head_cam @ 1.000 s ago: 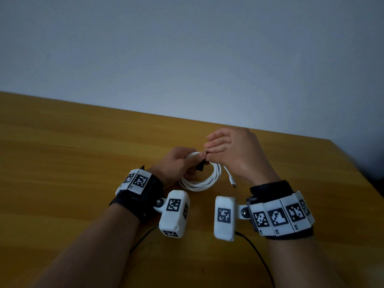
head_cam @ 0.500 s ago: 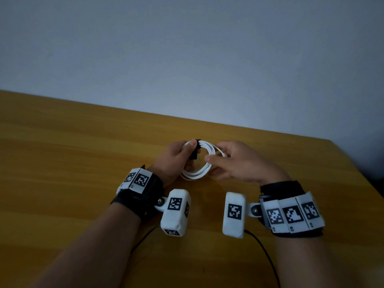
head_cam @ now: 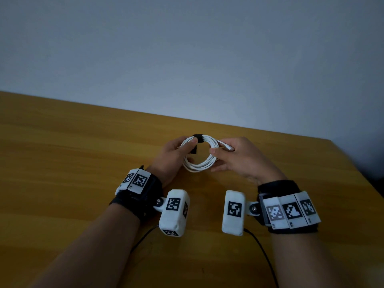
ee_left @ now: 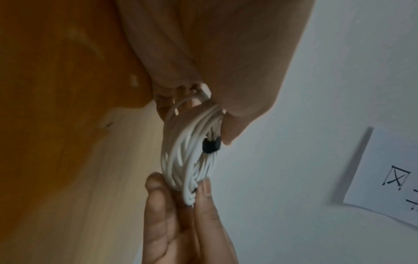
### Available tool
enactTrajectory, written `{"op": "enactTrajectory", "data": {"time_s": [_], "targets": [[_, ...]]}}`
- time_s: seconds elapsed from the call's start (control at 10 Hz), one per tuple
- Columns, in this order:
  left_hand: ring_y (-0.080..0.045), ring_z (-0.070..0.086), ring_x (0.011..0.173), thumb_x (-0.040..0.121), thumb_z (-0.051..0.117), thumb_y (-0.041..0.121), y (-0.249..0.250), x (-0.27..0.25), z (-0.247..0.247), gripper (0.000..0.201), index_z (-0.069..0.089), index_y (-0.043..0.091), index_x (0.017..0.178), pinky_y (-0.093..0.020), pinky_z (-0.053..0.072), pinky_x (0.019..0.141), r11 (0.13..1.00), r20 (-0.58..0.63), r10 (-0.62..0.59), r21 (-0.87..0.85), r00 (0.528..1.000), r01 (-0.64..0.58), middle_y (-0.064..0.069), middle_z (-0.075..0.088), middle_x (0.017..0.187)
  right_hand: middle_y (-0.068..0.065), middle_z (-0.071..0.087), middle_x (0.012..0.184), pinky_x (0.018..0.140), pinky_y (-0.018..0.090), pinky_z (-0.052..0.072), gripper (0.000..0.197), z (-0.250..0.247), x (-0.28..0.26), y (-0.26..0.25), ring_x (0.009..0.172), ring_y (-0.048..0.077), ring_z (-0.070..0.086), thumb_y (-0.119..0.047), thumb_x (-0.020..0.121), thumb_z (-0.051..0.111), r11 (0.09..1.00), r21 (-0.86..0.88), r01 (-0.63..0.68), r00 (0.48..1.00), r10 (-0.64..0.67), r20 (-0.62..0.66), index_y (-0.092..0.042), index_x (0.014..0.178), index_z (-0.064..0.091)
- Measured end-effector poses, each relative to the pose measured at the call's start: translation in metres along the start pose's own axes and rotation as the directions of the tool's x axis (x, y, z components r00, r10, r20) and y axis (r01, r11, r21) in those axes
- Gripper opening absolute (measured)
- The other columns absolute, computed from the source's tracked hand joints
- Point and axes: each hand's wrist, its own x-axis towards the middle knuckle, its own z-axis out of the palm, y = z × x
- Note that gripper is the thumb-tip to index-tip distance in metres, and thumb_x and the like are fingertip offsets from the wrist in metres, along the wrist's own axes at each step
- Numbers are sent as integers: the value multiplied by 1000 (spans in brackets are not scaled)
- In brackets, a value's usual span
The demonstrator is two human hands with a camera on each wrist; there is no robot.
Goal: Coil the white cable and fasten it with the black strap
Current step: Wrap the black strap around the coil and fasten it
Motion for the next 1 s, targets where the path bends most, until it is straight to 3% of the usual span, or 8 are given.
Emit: {"op": "enactTrajectory", "data": {"time_s": [0.2, 0.4, 0.5, 0.6, 0.7, 0.8, 0.9, 1.0], "targets": [[-16, 69, 87, 97, 57, 15, 3, 2, 2, 24, 68, 8, 118, -25, 55, 71, 988, -86, -44, -149, 995, 31, -6, 73, 101, 18, 76, 100, 90, 47, 62, 48, 0, 9, 10, 81, 31, 79, -13, 101, 63, 984, 147, -97, 989, 112, -92, 1, 144, 48], [-14, 63, 108, 94, 60, 12, 6, 2, 1, 16, 72, 16, 104, -22, 52, 86, 987, -188, -25, -161, 982, -6, -2, 70, 113, 17, 76, 87, 89, 44, 62, 55, 6, 17, 23, 76, 27, 80, -14, 99, 66, 966, 181, -185, 963, 214, -161, 1, 146, 43], [-15, 56, 122, 86, 64, 19, 3, 4, -1, 15, 75, 23, 96, -32, 42, 104, 989, -221, -3, -143, 975, -29, -2, 70, 121, 14, 77, 83, 88, 43, 62, 35, 6, 14, 23, 73, 23, 79, -19, 100, 66, 979, 107, -176, 961, 194, -197, 0, 127, 57], [-17, 57, 123, 93, 60, 11, 4, 3, -2, 18, 75, 20, 97, -37, 41, 109, 988, -229, -22, -155, 973, -14, -3, 70, 122, 9, 78, 77, 89, 45, 62, 18, 10, 8, 21, 68, 19, 78, -34, 100, 64, 975, -114, -189, 956, 156, -248, -21, 88, 61], [-16, 59, 122, 95, 58, 9, 4, 2, -2, 18, 74, 16, 100, -37, 41, 111, 985, -217, -27, -174, 976, -12, -3, 70, 122, 9, 77, 73, 84, 43, 62, 24, 9, 4, 18, 64, 19, 73, -43, 101, 59, 949, -249, -194, 955, 125, -267, -24, 87, 58], [-19, 57, 124, 96, 54, 7, 7, 1, -3, 20, 71, 12, 104, -38, 39, 113, 974, -201, -46, -227, 978, 0, -7, 68, 125, 10, 75, 78, 77, 38, 60, 30, 5, 2, 17, 63, 17, 68, -47, 101, 56, 946, -241, -217, 958, 159, -237, -20, 113, 63], [-21, 54, 127, 98, 51, 10, 9, 1, -3, 25, 68, 10, 116, -39, 37, 115, 969, -165, -47, -246, 985, 5, -7, 66, 129, 9, 75, 89, 68, 31, 54, 61, -1, 7, 19, 70, 16, 69, -54, 100, 54, 939, -211, -272, 944, 218, -247, -12, 145, 50], [-21, 54, 127, 98, 50, 12, 12, 1, -8, 26, 66, 10, 118, -41, 38, 114, 960, -172, -63, -281, 983, 12, -6, 65, 128, 8, 65, 130, 89, 37, 54, 68, -14, 5, 13, 105, 24, 68, -60, 98, 53, 952, -175, -250, 921, 177, -348, -17, 150, 46]]}}
